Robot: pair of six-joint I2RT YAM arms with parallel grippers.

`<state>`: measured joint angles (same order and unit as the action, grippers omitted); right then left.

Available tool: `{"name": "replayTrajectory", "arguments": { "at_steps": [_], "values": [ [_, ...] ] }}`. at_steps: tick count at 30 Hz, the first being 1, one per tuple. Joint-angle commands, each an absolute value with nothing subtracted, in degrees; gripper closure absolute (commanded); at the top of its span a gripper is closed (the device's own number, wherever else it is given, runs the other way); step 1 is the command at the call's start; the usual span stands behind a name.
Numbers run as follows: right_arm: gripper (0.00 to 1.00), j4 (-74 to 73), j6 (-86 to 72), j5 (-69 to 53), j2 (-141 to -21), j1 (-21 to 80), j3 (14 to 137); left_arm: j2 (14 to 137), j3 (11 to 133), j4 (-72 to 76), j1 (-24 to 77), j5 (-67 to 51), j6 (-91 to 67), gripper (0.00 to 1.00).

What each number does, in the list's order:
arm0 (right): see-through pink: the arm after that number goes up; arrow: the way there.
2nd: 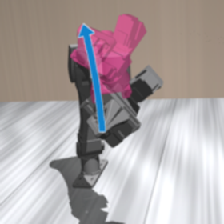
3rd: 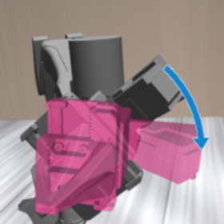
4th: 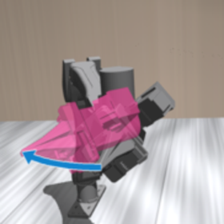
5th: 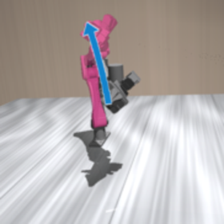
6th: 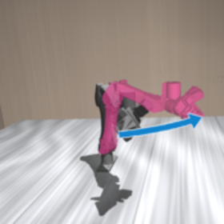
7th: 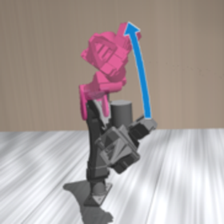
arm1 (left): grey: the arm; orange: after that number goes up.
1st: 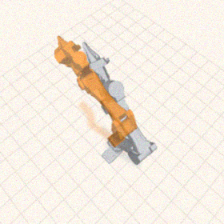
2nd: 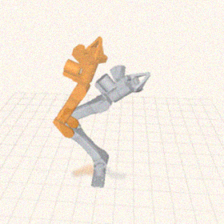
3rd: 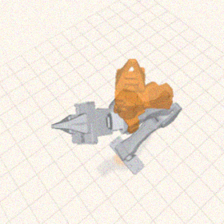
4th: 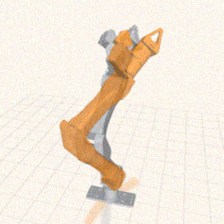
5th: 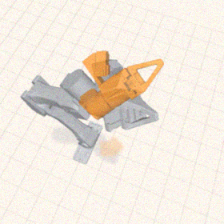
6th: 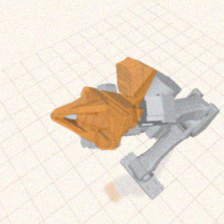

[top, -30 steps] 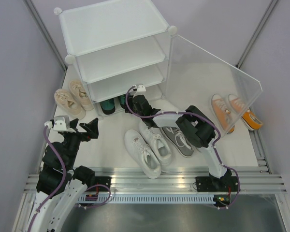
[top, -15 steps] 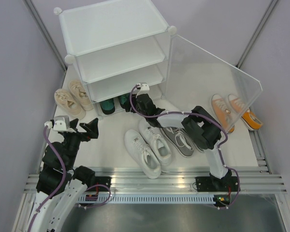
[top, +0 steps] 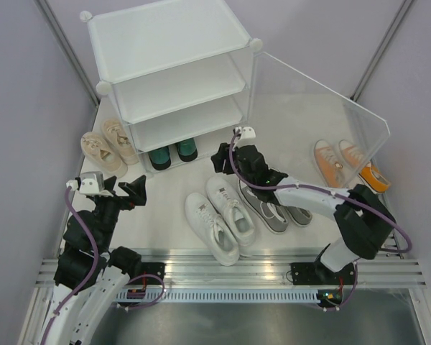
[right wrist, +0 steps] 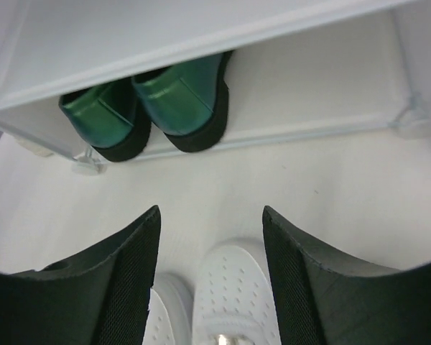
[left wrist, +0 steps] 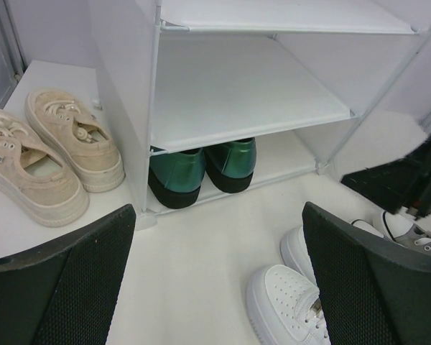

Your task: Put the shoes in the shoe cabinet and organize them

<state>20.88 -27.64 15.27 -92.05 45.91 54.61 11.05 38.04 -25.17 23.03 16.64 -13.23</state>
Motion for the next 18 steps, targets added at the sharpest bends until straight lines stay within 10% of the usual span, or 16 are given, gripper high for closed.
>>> {"name": "replayTrajectory", "arguments": {
  "at_steps": [1, 18],
  "values": [
    [0.38, 10.39, -26.63, 19.42, -80.71, 45.88, 49.58, 12.13, 37.79, -24.08, 23.38, 17.49, -11.34, 0.0],
    [0.38, -17.49, -35.59, 27.5, -52.2, 45.97, 29.36, 12.74, 37.79, -24.08, 23.38, 15.65, -11.43, 0.0]
  ]
}}
